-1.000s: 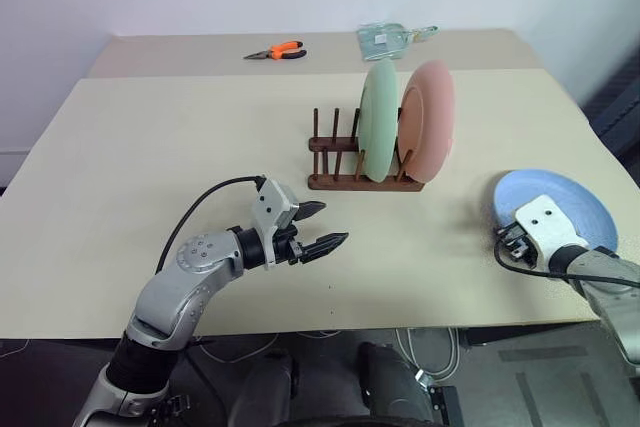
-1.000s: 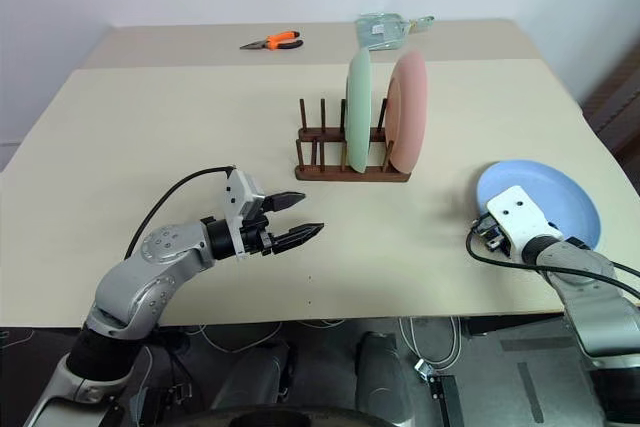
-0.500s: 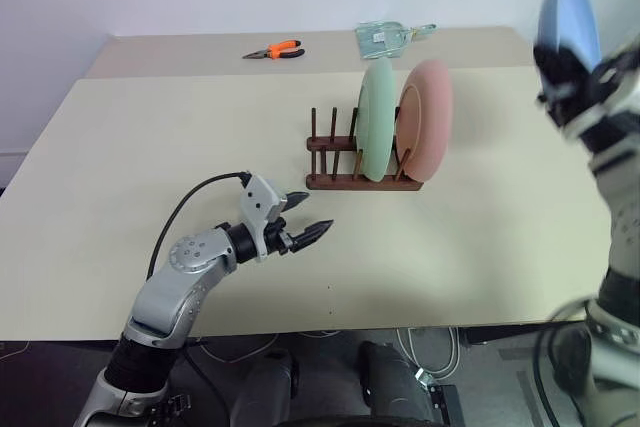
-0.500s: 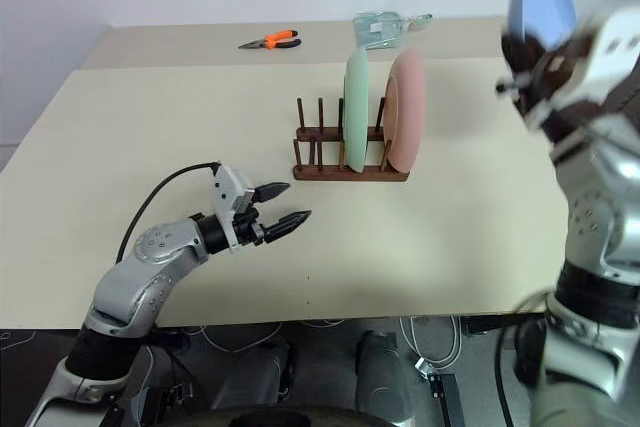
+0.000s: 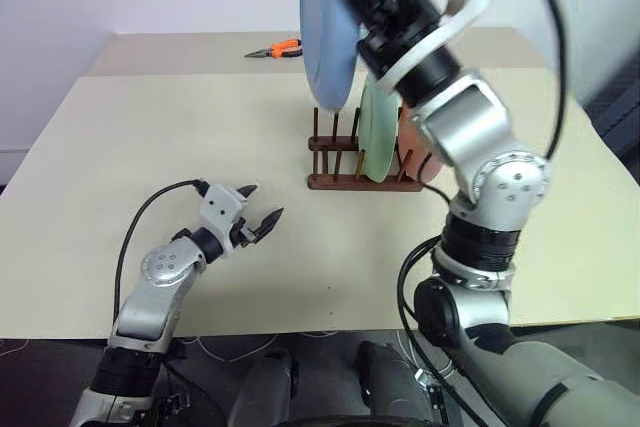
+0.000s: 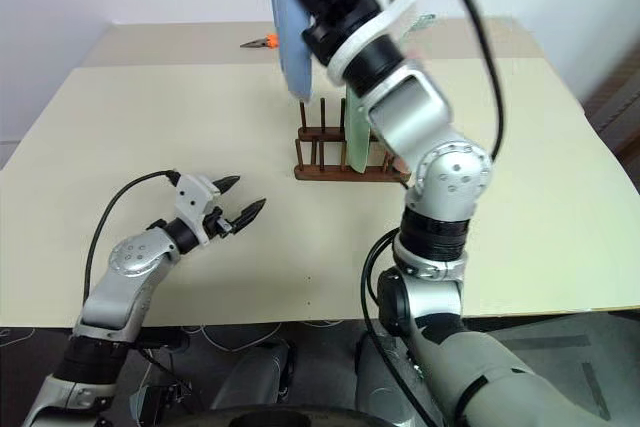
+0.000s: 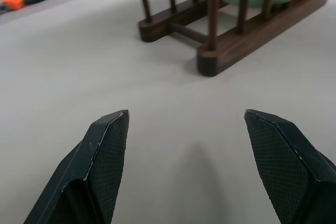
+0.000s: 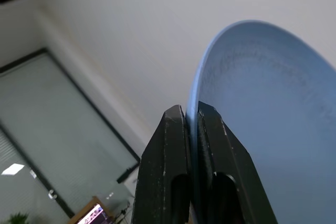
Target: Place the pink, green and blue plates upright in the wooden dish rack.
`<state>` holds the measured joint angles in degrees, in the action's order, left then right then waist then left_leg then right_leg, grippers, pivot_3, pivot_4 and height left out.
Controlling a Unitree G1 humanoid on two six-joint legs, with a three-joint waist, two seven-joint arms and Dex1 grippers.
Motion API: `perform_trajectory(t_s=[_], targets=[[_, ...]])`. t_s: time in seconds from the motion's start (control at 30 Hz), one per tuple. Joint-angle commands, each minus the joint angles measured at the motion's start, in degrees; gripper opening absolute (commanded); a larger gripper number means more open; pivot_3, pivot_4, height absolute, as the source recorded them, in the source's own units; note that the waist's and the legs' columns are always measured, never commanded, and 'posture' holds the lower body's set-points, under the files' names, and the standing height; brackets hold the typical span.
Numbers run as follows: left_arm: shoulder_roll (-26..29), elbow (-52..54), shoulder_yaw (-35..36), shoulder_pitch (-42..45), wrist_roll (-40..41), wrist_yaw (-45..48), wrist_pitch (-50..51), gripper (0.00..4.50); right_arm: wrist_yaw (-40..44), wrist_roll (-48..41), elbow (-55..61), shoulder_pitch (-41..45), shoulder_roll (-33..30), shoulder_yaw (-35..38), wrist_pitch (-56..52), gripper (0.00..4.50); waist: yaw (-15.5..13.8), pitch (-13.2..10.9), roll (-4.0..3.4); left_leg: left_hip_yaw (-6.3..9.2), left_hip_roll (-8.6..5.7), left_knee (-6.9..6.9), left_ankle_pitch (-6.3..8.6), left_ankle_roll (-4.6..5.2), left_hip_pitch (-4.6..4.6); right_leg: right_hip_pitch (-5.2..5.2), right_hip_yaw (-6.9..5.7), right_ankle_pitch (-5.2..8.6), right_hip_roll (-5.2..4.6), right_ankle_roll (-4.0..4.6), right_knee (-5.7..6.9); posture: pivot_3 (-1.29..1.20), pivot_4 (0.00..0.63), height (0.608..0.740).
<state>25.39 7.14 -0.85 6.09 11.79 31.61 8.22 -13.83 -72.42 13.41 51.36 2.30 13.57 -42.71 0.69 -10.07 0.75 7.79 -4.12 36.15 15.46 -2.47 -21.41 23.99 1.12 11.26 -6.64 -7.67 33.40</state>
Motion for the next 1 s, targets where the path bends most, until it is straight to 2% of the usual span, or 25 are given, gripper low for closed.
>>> perform_trajectory(t_s=[0.03,0.4,0.8,1.0], targets=[[0.2,2.1,1.6,-0.6,0.3,0.0,-1.5,3.61,-2.4,0.6,1.2,-0.4,0.9,-0.5,2.1,0.07,0.0,0.0,-0.01,-0.01,0.00,0.00,0.00,0.00,0.00,0.01,0.00,0.00,0.00,0.00,0.03,0.00,0.150,0.740],[-1.1,2.0,0.7,-0.6,0.0,0.2,-1.3,3.61,-5.2,2.2,-3.0,-4.3,3.4,-1.4,3.2,0.07,0.5,0.0,-0.03,-0.07,0.06,-0.03,0.00,0.00,0.06,0.11,0.03,0.01,0.08,0.00,0.26,0.00,0.150,0.740],[-1.6,3.0,0.4,-1.1,0.1,0.4,-0.4,3.61,-4.4,6.2,-6.5,-0.7,2.6,-1.7,4.6,0.07,0.5,0.1,-0.02,-0.09,0.05,-0.01,0.00,0.00,0.09,0.09,0.04,0.01,0.09,0.00,0.27,0.00,0.150,0.740],[-1.7,3.9,0.4,-1.5,0.2,0.3,0.3,3.61,-7.0,4.3,-4.7,1.3,2.2,-0.1,4.3,0.07,0.4,0.1,-0.04,-0.09,0.05,-0.03,0.00,0.00,0.05,0.14,0.04,0.01,0.09,0.00,0.27,0.00,0.150,0.740]])
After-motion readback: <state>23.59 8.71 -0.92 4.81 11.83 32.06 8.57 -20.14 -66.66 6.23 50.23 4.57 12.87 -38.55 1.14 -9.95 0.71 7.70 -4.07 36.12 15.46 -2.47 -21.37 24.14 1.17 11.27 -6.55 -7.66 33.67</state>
